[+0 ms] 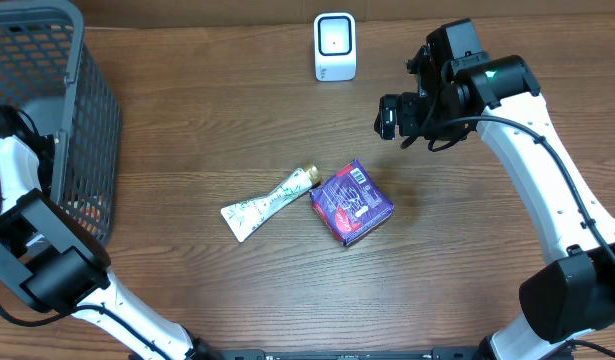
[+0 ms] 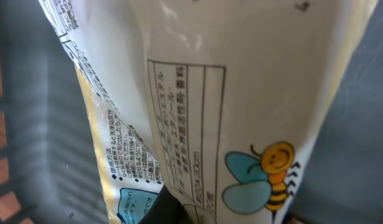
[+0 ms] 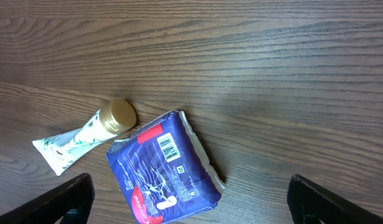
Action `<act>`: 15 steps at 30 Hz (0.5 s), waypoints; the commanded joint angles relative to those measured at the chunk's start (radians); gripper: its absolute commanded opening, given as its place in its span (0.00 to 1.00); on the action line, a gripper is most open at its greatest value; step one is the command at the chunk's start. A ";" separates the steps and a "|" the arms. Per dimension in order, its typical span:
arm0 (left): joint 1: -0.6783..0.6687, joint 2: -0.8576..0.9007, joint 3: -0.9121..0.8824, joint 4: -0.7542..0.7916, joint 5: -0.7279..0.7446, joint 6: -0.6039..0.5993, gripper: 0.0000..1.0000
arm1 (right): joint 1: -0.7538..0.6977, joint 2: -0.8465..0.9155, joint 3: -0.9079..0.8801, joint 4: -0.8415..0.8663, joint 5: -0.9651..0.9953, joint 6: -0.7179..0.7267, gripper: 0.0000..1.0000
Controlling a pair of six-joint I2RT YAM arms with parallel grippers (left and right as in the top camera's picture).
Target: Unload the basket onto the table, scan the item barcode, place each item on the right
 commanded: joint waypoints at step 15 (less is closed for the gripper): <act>0.004 -0.106 0.894 -0.417 0.363 -0.186 0.04 | 0.003 -0.005 -0.002 -0.048 -0.005 0.003 1.00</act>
